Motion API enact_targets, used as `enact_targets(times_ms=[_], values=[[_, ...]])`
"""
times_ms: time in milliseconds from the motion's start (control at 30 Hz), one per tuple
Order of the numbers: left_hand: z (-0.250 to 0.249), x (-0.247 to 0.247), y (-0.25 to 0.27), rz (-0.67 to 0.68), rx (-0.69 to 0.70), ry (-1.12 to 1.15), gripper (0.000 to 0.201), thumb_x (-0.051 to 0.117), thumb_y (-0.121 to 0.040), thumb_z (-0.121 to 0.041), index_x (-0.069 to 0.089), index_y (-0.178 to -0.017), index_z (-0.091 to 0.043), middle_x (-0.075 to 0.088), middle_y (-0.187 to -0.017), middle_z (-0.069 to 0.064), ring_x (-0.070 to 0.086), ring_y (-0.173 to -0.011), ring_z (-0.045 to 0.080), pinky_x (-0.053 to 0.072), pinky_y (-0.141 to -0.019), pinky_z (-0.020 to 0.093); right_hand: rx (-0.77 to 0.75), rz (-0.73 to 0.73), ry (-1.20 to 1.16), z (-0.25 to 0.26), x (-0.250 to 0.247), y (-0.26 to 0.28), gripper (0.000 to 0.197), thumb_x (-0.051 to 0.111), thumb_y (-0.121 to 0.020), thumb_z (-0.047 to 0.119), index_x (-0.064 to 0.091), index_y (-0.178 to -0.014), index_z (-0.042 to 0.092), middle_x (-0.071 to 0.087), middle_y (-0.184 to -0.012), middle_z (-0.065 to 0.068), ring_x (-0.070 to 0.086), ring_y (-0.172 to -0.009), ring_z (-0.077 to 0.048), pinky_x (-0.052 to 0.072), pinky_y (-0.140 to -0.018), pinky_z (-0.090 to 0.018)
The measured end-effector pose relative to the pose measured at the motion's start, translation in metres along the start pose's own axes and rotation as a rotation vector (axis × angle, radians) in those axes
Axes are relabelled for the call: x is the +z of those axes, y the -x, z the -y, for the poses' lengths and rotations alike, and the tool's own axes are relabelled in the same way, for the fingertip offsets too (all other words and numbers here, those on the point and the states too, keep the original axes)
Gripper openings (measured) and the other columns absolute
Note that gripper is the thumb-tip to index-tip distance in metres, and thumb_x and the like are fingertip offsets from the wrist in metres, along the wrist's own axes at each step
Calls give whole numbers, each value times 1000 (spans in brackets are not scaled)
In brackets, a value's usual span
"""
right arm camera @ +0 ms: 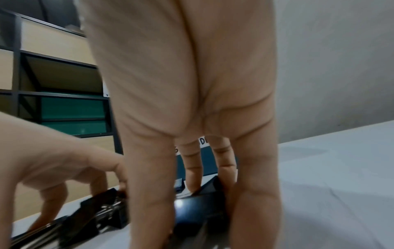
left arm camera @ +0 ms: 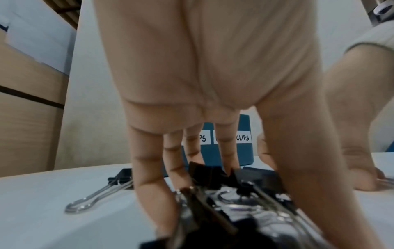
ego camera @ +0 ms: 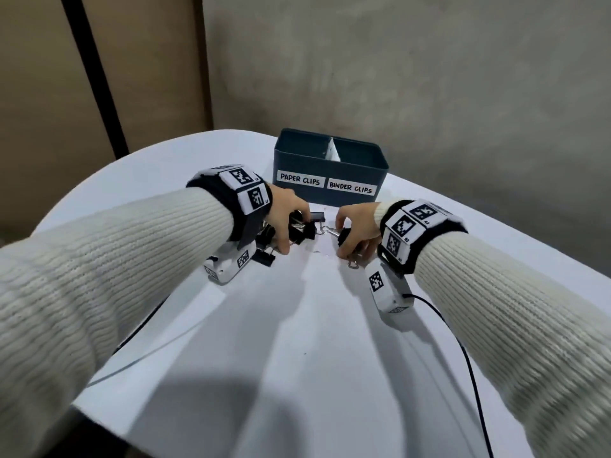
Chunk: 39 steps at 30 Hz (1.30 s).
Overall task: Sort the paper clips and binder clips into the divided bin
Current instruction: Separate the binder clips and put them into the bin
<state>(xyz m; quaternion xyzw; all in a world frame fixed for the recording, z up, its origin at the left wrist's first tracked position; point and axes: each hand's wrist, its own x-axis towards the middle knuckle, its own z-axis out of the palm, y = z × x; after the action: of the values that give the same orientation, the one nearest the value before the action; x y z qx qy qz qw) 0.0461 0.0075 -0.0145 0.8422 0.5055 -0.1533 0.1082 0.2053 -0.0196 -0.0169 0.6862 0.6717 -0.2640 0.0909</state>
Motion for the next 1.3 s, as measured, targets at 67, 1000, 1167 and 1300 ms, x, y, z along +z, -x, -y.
enact_targets(times_ms=[67,1000,1167,1300], values=[[3,2,4,-6,-16,47,71,82,-69,-21,47,-131,-21,46,-130,7,55,-100,21,41,-50,15,21,4,-9,2,0,2,57,78,-71,11,54,-121,-1,68,-82,-10,63,-70,-24,56,-80,-38],[-3,18,18,-39,-74,298,26,64,-80,-10,60,-105,-9,62,-91,7,59,-70,20,53,-61,24,-150,-44,347,50,22,19,61,61,-84,48,50,-128,7,63,-76,-1,54,-62,-13,47,-63,-17],[2,16,24,-64,-107,325,43,64,-78,-17,56,-120,-6,59,-114,14,59,-86,26,55,-75,34,-118,173,319,57,17,23,71,72,-76,44,48,-133,11,61,-128,-12,61,-113,-24,51,-95,-35],[13,15,35,31,-89,241,91,77,-72,-35,25,-146,-35,22,-148,5,37,-132,26,45,-87,28,-137,132,280,60,22,31,71,63,-79,54,44,-135,14,62,-116,-4,60,-85,-12,51,-76,-17]])
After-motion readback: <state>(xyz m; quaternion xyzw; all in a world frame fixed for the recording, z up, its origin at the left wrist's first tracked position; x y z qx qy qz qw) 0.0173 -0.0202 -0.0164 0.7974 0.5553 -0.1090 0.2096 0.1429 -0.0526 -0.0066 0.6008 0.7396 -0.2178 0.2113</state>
